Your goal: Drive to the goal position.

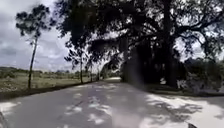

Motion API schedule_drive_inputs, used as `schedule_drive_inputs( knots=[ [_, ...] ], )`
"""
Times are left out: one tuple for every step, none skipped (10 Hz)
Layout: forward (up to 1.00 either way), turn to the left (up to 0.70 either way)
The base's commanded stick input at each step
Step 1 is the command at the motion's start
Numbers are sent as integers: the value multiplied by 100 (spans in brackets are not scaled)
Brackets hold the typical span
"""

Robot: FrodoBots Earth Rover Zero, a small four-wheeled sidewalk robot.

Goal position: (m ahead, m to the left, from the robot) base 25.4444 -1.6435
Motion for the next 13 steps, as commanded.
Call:
schedule_drive_inputs(
  knots=[
    [69, 1],
    [69, 1],
    [69, 1],
    [69, 1],
    [69, 1],
    [69, 1],
    [69, 1],
    [69, 1],
    [69, 1],
    [69, 1],
    [69, 1],
    [69, 1],
    [69, 1]
  ],
)
